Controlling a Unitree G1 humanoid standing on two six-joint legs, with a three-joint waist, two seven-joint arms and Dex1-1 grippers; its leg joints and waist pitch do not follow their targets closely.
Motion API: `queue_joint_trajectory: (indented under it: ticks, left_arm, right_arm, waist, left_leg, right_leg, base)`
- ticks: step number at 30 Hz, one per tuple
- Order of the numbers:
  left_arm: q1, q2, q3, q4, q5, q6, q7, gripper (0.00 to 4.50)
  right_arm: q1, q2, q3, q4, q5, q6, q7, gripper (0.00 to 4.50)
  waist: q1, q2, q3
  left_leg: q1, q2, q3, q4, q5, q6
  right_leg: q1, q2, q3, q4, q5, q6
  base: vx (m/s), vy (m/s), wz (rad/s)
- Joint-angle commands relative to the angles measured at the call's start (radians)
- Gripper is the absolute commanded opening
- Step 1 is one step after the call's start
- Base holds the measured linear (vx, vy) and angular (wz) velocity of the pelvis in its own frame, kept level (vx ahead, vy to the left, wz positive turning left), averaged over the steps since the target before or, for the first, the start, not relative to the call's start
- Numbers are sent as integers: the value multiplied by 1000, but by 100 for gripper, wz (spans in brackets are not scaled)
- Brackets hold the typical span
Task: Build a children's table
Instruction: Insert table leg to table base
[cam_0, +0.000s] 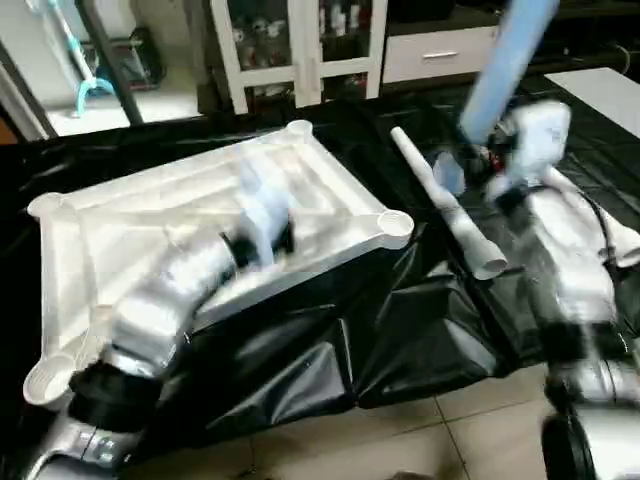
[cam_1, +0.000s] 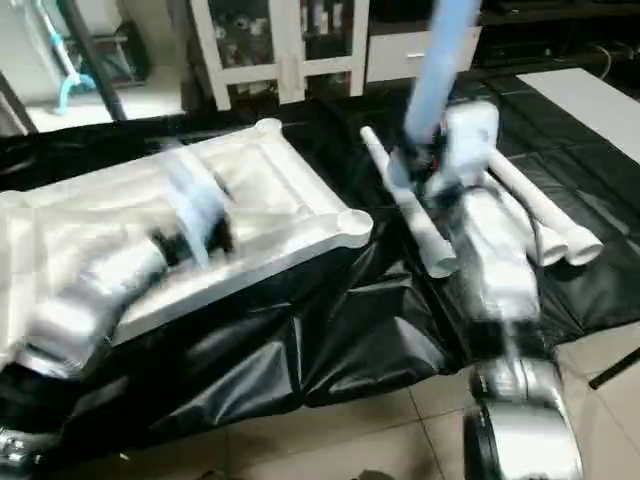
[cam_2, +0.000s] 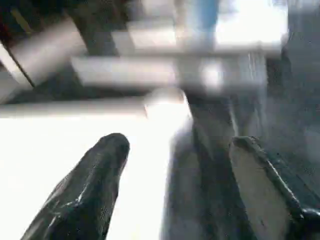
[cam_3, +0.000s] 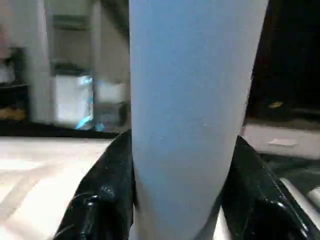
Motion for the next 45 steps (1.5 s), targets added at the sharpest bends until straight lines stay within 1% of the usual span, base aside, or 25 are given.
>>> queue_joint_trajectory:
  ticks: [1, 2, 7, 8, 9, 13, 14, 15, 17, 18, 19, 20, 21, 23, 24, 25, 26, 28, 29, 31, 32, 33, 34, 36, 45]
  left_arm:
    - [-21, 13, -52, 60, 64, -28, -38, 354]
    - [-27, 5, -57, 96, 73, -28, -30, 354]
    - [-49, -24, -22, 188, 83, -13, 31, 354]
    - [-55, -23, -18, 199, 86, -16, 34, 354]
    - [-58, -23, -13, 209, 87, -24, 34, 354]
    - [-113, -43, 44, 249, 71, -42, 53, 354]
    - [-124, -45, 48, 243, 70, -29, 54, 354]
    - [-140, -49, 51, 252, 69, -27, 44, 354]
    - [-162, -54, 56, 289, 60, -31, 24, 354]
    - [-174, -59, 57, 313, 61, -33, 25, 354]
    - [-185, -68, 59, 336, 66, -37, 33, 354]
    - [-191, -73, 60, 345, 71, -41, 39, 354]
    - [-192, -82, 79, 353, 72, -43, 76, 354]
    - [-189, -101, 128, 362, 68, -49, 152, 354]
    - [-186, -107, 151, 364, 72, -62, 188, 354]
    - [-180, -109, 165, 360, 74, -74, 200, 354]
    - [-179, -108, 166, 360, 73, -76, 196, 354]
    - [-154, -108, 171, 331, 83, -51, 207, 354]
    - [-144, -109, 174, 307, 76, -34, 203, 354]
    - [-133, -101, 168, 280, 61, -34, 160, 354]
    - [-127, -96, 161, 269, 62, -37, 146, 354]
    - [-126, -83, 147, 273, 74, -52, 128, 354]
    - [-126, -83, 147, 273, 74, -52, 128, 354]
    - [-128, -74, 127, 266, 75, -50, 91, 354]
    - [-142, -16, 37, 223, 65, 7, -136, 354]
  right_arm:
    - [54, -19, 42, -143, 49, 67, 55, 185]
    - [86, -32, 55, -189, 60, 87, 62, 185]
    - [155, -44, 63, -292, 89, 143, 48, 185]
    - [162, -44, 61, -309, 92, 160, 51, 185]
    - [171, -42, 59, -325, 95, 175, 54, 185]
    - [189, -63, 41, -414, 135, 279, 65, 185]
    - [190, -77, 34, -434, 153, 302, 71, 185]
    - [188, -93, 34, -450, 162, 319, 76, 185]
    - [195, -105, 42, -468, 157, 333, 69, 185]
    - [200, -108, 44, -474, 147, 338, 59, 185]
    - [213, -110, 46, -495, 149, 348, 58, 185]
    - [221, -110, 46, -510, 153, 356, 61, 185]
    - [232, -100, 51, -524, 153, 362, 55, 185]
    - [246, -84, 63, -541, 140, 373, 40, 185]
    - [246, -78, 63, -546, 143, 383, 27, 185]
    - [237, -78, 60, -545, 152, 397, 15, 185]
    - [233, -78, 59, -541, 154, 399, 12, 185]
    - [223, -90, 55, -514, 140, 402, -5, 185]
    - [219, -98, 51, -512, 138, 405, -3, 185]
    - [210, -107, 44, -512, 147, 414, 10, 185]
    - [209, -110, 41, -514, 149, 417, 13, 185]
    - [207, -115, 39, -518, 149, 425, 18, 185]
    - [207, -115, 39, -518, 149, 425, 18, 185]
    - [214, -122, 34, -531, 161, 444, 27, 185]
    - [204, -151, 34, -521, 170, 460, 48, 185]
  waist:
    - [6, 1, -89]
    - [4, 8, -88]
    - [2, -3, -80]
    - [2, 0, -77]
    - [-2, -9, -69]
    - [-3, -8, -69]
    - [-4, 30, -73]
    - [-8, 17, -71]
    - [-8, 14, -72]
    - [-14, -5, -46]
    - [-15, -7, -61]
    - [-16, 1, -61]
    - [-22, -28, -58]
    - [-23, -27, -68]
    - [-32, -40, -71]
    - [-37, -39, -75]
    - [-45, -73, -76]
    - [-45, -49, -69]
    - [-47, -52, -67]
    - [-50, -78, -55]
    - [-46, -73, -58]
    - [-47, -81, -55]
    - [-45, -77, -54]
    - [-44, -101, -47]
    - [-42, -93, -31]
  left_leg:
    - [22, -1, 2, -63, -75, 51]
    - [22, 2, 2, -63, -87, 45]
    - [20, -1, 4, -71, -157, 14]
    - [20, -3, 4, -72, -177, 7]
    - [18, -3, 5, -76, -197, 2]
    - [20, -3, 3, -78, -205, -6]
    - [23, -4, -3, -76, -219, -17]
    - [25, -2, -1, -79, -225, -15]
    - [18, -8, -2, -77, -211, -5]
    - [9, -9, 2, -84, -214, 3]
    - [15, -12, 3, -80, -217, 3]
    - [15, -12, 1, -79, -208, 3]
    - [8, -10, 3, -81, -186, 15]
    - [7, -9, 2, -78, -136, 26]
    - [0, -8, 1, -79, -113, 32]
    - [-6, -8, -4, -79, -76, 38]
    - [-7, -7, 1, -78, -69, 50]
    - [6, 1, 0, -81, -89, 53]
    - [6, 3, 0, -83, -89, 53]
    - [6, 4, 5, -86, -88, 64]
    - [11, 5, 7, -85, -79, 68]
    - [13, 8, 9, -87, -76, 73]
    - [14, 8, 7, -87, -74, 73]
    - [16, 11, 12, -90, -59, 80]
    - [18, 11, 13, -95, -65, 54]
  right_leg:
    - [63, -35, 18, -70, 72, -248]
    - [62, -36, 18, -66, 70, -252]
    - [61, -39, 20, -82, -66, -236]
    - [58, -39, 20, -87, -121, -225]
    - [54, -38, 20, -94, -176, -208]
    - [47, -39, 22, -101, -259, -170]
    - [48, -40, 20, -99, -258, -164]
    - [45, -36, 18, -106, -250, -164]
    - [51, -36, 18, -105, -235, -168]
    - [39, -34, 20, -115, -257, -158]
    - [46, -33, 20, -115, -294, -149]
    - [47, -37, 20, -111, -300, -148]
    - [49, -36, 21, -118, -294, -139]
    - [54, -39, 21, -107, -240, -149]
    - [58, -39, 18, -107, -208, -158]
    - [64, -40, 17, -95, -147, -171]
    - [62, -38, 17, -100, -131, -172]
    - [50, -41, 18, -99, -133, -187]
    - [49, -39, 18, -98, -117, -194]
    - [47, -36, 21, -99, -91, -205]
    - [47, -38, 24, -96, -77, -210]
    - [44, -38, 24, -97, -65, -217]
    - [44, -39, 24, -94, -61, -220]
    - [44, -40, 25, -93, -29, -230]
    - [46, -43, 30, -89, 13, -247]
  base:
    - [0, 0, 0]
    - [0, 0, 0]
    - [0, 0, 0]
    - [0, 0, 0]
    - [0, 0, 0]
    - [0, 0, 0]
    - [0, 0, 0]
    - [0, 0, 0]
    - [0, 0, 0]
    - [0, 0, 0]
    - [0, 0, 0]
    - [0, 0, 0]
    - [0, 0, 0]
    - [0, 0, 0]
    - [0, 0, 0]
    - [0, 0, 0]
    - [0, 0, 0]
    - [0, 0, 0]
    - [0, 0, 0]
    - [0, 0, 0]
    - [0, 0, 0]
    - [0, 0, 0]
    - [0, 0, 0]
    - [0, 0, 0]
    - [0, 0, 0]
